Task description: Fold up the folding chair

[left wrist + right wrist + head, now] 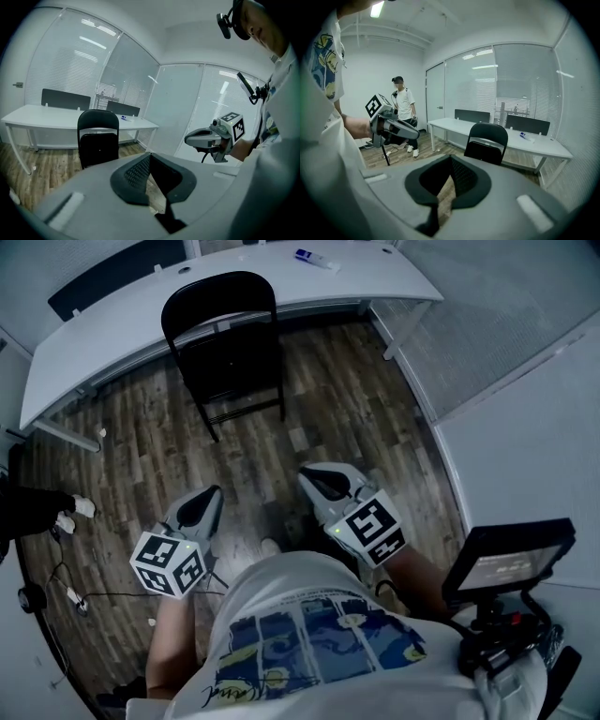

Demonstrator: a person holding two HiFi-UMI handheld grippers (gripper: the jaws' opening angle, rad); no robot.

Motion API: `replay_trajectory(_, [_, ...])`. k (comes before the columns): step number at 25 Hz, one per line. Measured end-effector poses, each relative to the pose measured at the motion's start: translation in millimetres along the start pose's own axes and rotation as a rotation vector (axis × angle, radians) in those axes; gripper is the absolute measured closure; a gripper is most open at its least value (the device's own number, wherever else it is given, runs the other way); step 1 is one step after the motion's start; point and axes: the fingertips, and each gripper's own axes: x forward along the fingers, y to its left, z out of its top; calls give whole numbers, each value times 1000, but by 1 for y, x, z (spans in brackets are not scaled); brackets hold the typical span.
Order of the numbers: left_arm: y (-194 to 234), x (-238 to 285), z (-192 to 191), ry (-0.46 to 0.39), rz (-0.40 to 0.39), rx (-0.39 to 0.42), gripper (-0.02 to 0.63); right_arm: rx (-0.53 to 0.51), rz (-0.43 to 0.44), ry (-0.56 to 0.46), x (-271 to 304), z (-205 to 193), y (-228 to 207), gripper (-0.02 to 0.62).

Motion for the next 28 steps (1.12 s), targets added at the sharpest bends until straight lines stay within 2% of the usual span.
replay_trajectory(22, [-3,16,-16,39,-50,-13,600,-6,-28,25,-4,-11,-1,593])
replay_trajectory(28, [-31,35,-31,39,-33,12,600,-20,-20,-3,-24,-38,-17,593])
